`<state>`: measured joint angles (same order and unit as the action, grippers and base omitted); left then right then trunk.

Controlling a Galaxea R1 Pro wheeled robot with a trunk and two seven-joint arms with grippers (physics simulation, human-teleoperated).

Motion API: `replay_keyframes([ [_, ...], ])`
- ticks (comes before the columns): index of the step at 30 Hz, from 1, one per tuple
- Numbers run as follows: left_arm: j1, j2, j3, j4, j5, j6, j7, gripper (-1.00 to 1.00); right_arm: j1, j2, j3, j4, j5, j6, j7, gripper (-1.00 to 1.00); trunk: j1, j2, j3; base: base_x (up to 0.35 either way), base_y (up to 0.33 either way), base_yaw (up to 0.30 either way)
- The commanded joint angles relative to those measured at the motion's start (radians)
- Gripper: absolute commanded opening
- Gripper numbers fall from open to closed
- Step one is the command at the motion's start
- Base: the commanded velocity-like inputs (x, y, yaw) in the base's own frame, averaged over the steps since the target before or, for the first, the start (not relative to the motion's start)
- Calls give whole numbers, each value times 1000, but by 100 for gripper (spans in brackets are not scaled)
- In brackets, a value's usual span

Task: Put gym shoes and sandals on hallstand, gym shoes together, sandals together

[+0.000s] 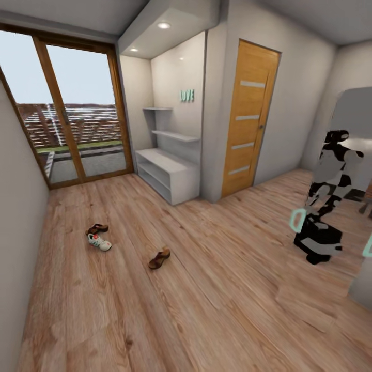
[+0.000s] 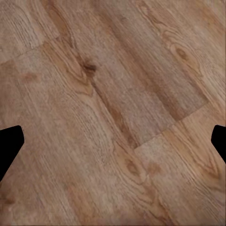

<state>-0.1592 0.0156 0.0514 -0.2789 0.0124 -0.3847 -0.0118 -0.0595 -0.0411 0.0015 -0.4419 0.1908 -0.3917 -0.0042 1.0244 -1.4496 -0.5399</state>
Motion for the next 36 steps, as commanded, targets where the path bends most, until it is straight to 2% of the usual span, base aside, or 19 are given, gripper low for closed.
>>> replay_keyframes([
  [1, -1, 0, 4, 1, 1, -3, -1, 100, 0, 0, 0, 0, 4, -3, 0, 100, 1, 0, -1, 325, 138, 218],
  [21, -2, 0, 13, 1, 0, -3, -2, 100, 0, 0, 0, 2, 4, -3, 0, 100, 1, 0, -1, 325, 132, 257],
  [36, -2, 0, 13, 1, 0, -4, -2, 100, 0, 0, 0, 2, 4, -3, 0, 100, 1, 0, -1, 321, 25, 54],
])
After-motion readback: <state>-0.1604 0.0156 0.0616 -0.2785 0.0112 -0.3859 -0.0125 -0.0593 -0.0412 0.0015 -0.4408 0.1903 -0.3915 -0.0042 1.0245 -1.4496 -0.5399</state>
